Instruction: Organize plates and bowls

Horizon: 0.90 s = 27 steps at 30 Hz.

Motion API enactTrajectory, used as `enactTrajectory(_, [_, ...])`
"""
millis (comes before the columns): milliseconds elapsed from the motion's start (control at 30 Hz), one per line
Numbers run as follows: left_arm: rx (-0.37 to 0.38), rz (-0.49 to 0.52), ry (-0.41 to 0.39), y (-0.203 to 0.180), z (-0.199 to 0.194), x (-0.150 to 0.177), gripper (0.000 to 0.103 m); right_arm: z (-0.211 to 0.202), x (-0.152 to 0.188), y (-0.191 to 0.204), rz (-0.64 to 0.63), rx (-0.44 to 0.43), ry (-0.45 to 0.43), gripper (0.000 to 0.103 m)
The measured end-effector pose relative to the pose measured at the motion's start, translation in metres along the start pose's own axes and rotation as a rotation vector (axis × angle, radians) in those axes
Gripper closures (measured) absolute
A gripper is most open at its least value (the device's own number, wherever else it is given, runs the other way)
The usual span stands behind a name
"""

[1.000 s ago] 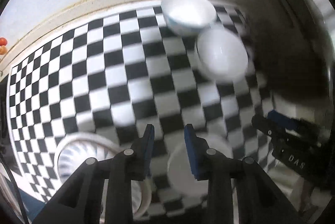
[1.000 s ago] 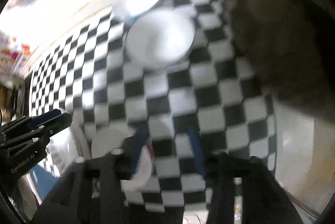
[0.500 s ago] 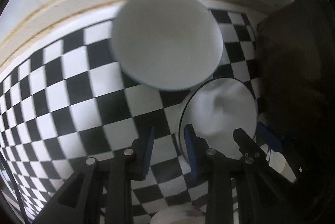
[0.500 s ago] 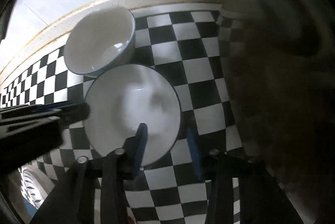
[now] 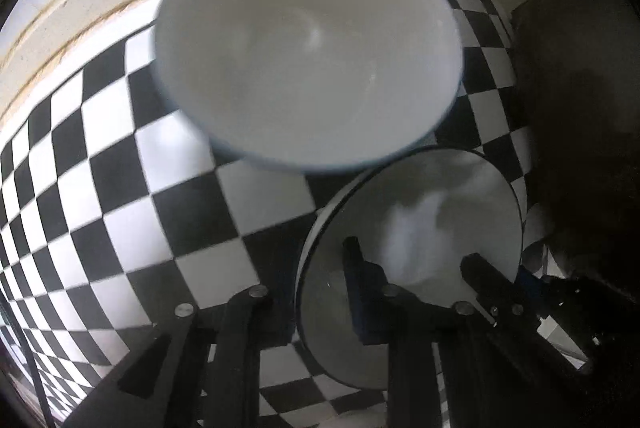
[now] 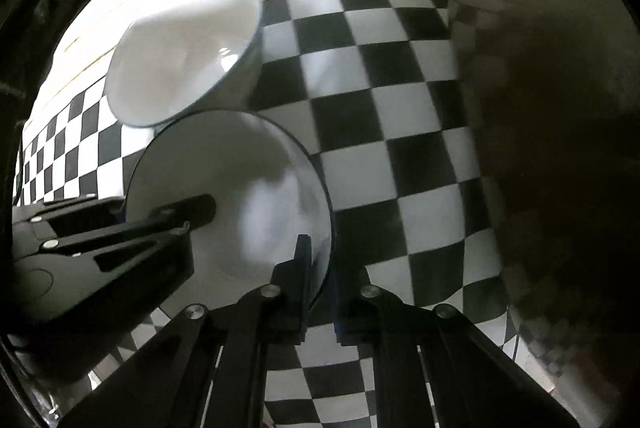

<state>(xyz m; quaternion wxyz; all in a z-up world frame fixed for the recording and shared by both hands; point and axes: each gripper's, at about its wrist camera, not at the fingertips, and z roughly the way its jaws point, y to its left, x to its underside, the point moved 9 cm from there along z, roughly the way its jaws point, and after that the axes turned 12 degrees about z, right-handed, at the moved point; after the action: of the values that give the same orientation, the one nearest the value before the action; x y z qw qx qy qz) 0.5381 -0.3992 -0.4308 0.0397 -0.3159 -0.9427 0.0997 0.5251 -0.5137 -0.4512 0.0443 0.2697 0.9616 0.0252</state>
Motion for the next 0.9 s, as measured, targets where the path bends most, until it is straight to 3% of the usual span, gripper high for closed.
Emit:
enactTrajectory(233, [-0.007,-0.01,0.003,0.016,-0.01,0.037,0.086,0.008,0.017,0.025,-0.009,-0.084,0.039,0.094])
enactTrajectory(533, [0.055,-0.077,-0.036,0.042,-0.013,0.032,0.086,0.016,0.002,0.028,0.071,-0.178,0.07,0.094])
enactTrajectory(900, [0.004,-0.064,-0.07,0.047,-0.041,0.037,0.088,-0.003,0.009,0.045,0.023,-0.169,0.031,0.096])
